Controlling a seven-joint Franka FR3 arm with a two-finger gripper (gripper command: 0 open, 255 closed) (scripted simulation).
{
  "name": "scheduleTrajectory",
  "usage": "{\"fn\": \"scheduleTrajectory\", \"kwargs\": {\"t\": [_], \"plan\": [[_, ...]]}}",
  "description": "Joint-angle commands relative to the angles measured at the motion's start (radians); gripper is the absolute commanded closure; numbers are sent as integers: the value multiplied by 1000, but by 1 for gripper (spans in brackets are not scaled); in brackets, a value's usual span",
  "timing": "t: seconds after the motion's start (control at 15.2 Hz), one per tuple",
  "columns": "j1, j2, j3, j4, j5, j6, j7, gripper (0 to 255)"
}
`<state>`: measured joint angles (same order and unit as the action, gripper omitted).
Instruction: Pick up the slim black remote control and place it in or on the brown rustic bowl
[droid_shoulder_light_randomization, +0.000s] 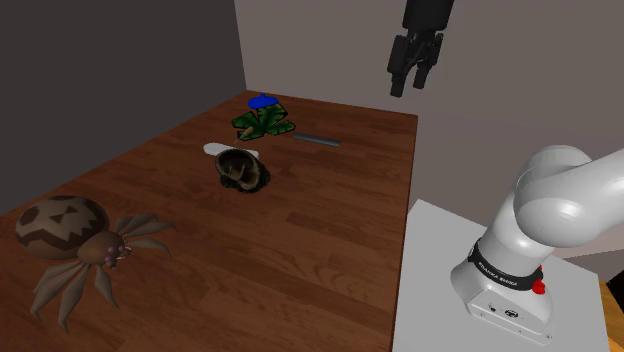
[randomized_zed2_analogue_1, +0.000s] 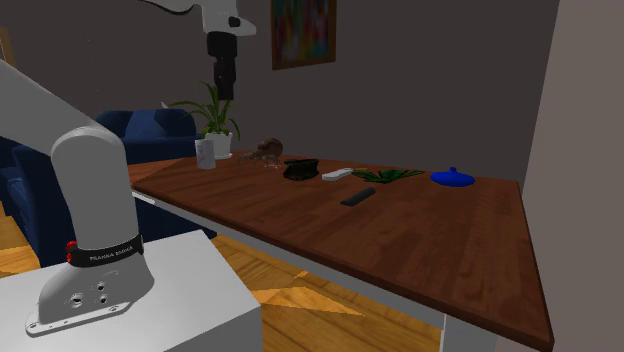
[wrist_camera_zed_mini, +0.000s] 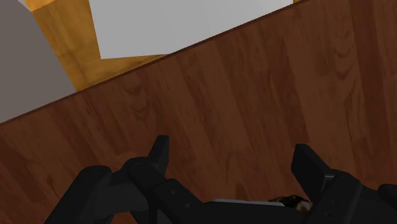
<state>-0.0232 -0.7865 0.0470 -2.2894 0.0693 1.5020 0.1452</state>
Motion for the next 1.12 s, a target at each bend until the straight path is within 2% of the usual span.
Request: {"fn": "scheduleTrajectory", "kwargs": {"t": [0.0,0.53,1.06], "plan": [[0,0,0,0,0,0,0,0],[-10,201,-101,-16,-54,208,-174,0],[-12,465,-188,63,-61,386,-342,0]]}}
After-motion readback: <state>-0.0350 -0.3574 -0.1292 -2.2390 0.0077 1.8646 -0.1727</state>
